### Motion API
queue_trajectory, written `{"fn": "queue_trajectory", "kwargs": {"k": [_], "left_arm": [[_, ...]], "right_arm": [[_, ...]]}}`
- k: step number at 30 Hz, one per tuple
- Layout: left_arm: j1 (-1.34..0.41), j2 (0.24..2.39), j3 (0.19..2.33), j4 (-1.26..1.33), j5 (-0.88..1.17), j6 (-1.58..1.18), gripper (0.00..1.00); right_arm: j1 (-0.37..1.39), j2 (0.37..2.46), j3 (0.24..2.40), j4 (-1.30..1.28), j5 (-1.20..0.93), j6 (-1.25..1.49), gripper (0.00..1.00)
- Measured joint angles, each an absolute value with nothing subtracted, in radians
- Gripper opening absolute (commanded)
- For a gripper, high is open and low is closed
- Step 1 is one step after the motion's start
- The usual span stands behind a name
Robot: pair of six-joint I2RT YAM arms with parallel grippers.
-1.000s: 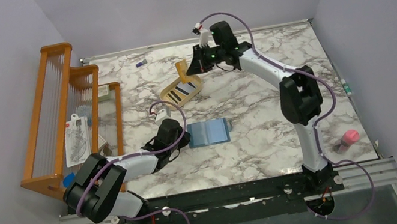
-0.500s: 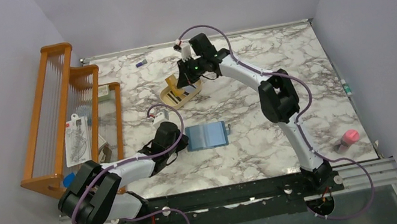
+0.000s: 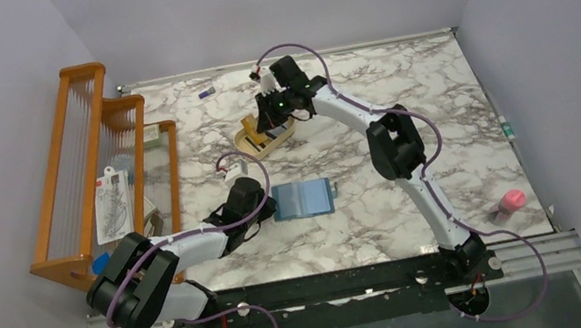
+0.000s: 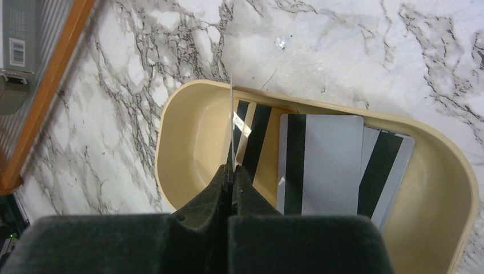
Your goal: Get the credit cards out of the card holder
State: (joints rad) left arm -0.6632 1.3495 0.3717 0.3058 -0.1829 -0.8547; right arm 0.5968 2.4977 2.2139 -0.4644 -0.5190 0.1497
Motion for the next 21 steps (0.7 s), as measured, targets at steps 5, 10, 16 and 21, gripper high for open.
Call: {"fn": "queue_trajectory", "kwargs": {"k": [5,10,16,21], "left_arm": [[-0.663,1.359,0.38,0.306,-0.183,-0.852,0.0],[-0.663,1.359,0.38,0.306,-0.183,-0.852,0.0],[-0.663,1.359,0.38,0.306,-0.183,-0.852,0.0],[-0.663,1.359,0.38,0.306,-0.183,-0.852,0.0]], "right_arm": [[0.597,2.509,2.225,-0.465,-0.52,0.156,0.01],[0.606,2.51,2.224,-0.466,-0.522,0.155,0.01],[0.609,2.51,2.206,-0.467,-0.54,0.155,0.01],[0.609,2.51,2.203,-0.473,-0.571,0.155,0.01]]}}
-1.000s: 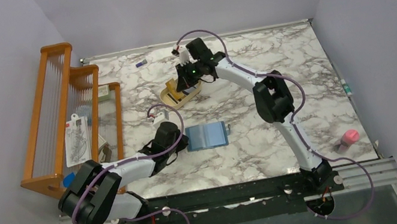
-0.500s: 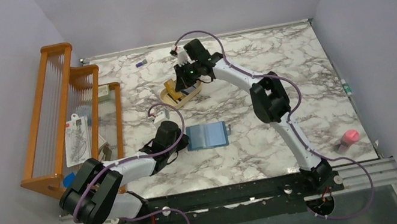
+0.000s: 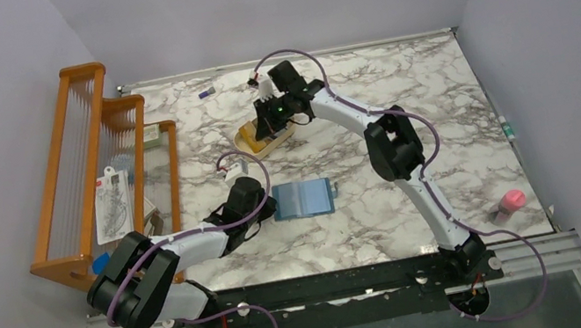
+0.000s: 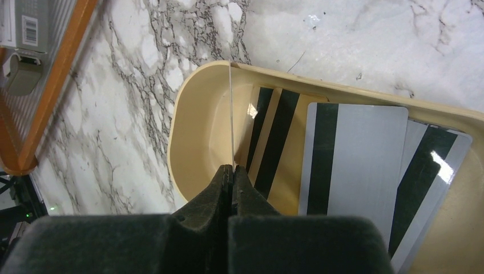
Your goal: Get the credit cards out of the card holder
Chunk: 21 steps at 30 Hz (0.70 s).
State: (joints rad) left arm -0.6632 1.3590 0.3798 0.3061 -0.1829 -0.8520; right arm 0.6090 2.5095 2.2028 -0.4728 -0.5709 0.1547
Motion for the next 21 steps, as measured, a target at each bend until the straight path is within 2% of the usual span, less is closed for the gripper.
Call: {"fn": "queue_trajectory", "kwargs": {"k": [3,4,6,9,11,15,21], "left_arm": [[-0.663,1.359,0.38,0.306,-0.183,-0.852,0.0],[-0.663,1.359,0.38,0.306,-0.183,-0.852,0.0],[-0.663,1.359,0.38,0.306,-0.183,-0.852,0.0],[-0.663,1.359,0.38,0.306,-0.183,-0.852,0.0],[-0.663,1.359,0.38,0.306,-0.183,-0.852,0.0],[-0.663,1.358,0.38,0.305,-0.183,-0.852,0.0],[-0.663,1.357,0.38,0.303,-0.183,-0.852,0.0]], "right_arm": [[0.609,2.51,2.203,-0.482,-0.585,0.155,0.01],[0.609,2.51,2.203,-0.488,-0.588,0.154,0.05],[0.609,2.51,2.203,-0.498,-0.593,0.15,0.22],[0.609,2.51,2.203,-0.517,-0.597,0.14,0.58],[0.609,2.51,2.203,-0.529,-0.595,0.134,0.73],[0.609,2.508,2.204,-0.538,-0.59,0.12,0.76],[0.608,2.497,2.239,-0.545,-0.535,0.104,0.75]]}}
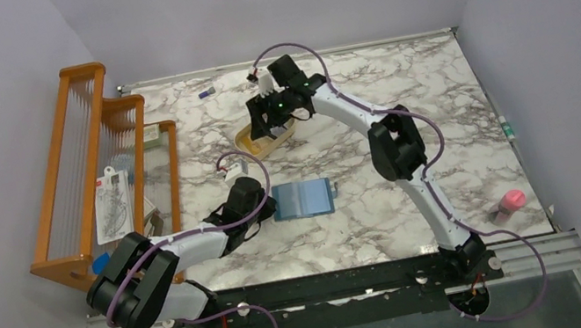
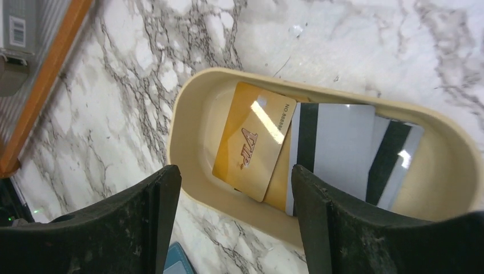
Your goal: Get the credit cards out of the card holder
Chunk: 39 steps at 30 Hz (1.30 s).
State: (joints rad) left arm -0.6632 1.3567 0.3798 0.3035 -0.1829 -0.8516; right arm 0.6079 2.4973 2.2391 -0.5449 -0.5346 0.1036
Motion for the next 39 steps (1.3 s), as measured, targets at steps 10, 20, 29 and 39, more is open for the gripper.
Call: {"fn": "queue_trajectory", "kwargs": {"k": [10,20,29,39], "left_arm": [[-0.663,1.297,0.41,0.205,-0.188,-0.837,0.0],[-0.663,1.213,0.616,0.03,-0.235,-0.738,0.0],[-0.695,1.333,0.802,-0.049,-0.249,-0.682,0.0],[-0.83,1.493,0.973,-0.207,-0.376,-0.661,0.0]], "right_arm": [[0.591,1.97,1.746,-0.224,-0.35,0.136,0.73],[0.583,1.615,1.124,0.075,-0.402,0.305,0.69],[0.586,1.511,0.944,0.098,-0.415,0.36,0.69],[0.586,1.393,0.888,0.11,-0.35,0.361,0.7]]}}
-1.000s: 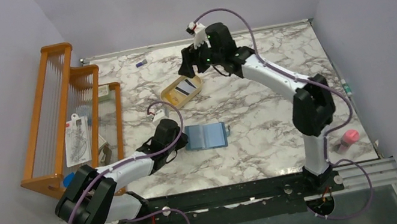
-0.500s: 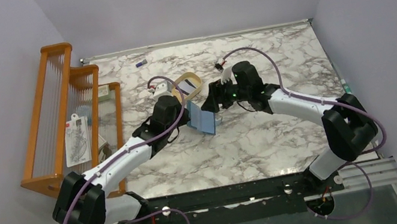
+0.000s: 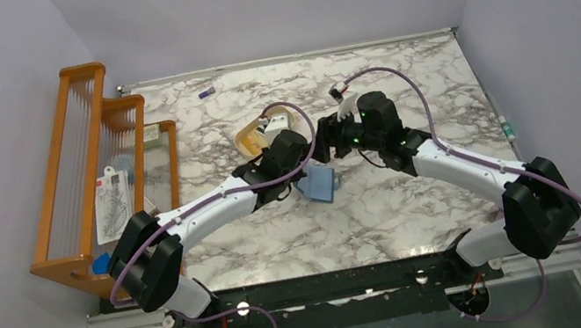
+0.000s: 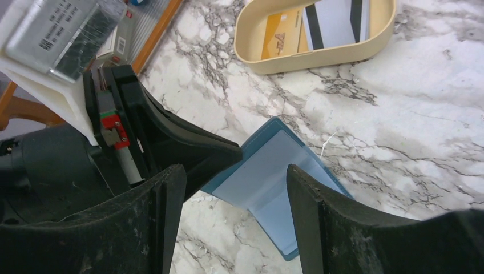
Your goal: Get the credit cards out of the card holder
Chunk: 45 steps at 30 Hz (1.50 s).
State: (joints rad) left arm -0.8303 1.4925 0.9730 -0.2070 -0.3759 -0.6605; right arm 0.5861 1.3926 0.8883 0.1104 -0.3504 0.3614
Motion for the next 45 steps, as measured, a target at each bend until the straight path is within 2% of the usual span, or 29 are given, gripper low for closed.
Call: {"fn": "queue_trajectory", "kwargs": {"k": [11,15,18,36,45], "left_arm": [[-0.904,1.595,1.081,-0.323,-0.485,-0.668,0.0],[-0.914,1.597,1.088,-0.348,-0.503,-0.673,0.0],[-0.922,1.598,1.103,-0.368,-0.518,-0.674,0.0],[-0.951,1.676,1.165,-0.386,-0.525,-0.688,0.0],[-0.951,1.682,1.165,-0.383,-0.524,-0.691,0.0]], "right_arm": [[0.568,1.37,0.855,0.065,-0.199,0.406,0.71],[0.533,1.406,0.852,0.045,-0.159,0.446,0.68],[0.516,1.427,0.846,0.023,-0.152,0.456,0.65],[0.602,1.61,0.924,-0.05,-0.16,0.411,0.64],[0.614,1.617,0.925,-0.033,-0.187,0.422,0.64]]}}
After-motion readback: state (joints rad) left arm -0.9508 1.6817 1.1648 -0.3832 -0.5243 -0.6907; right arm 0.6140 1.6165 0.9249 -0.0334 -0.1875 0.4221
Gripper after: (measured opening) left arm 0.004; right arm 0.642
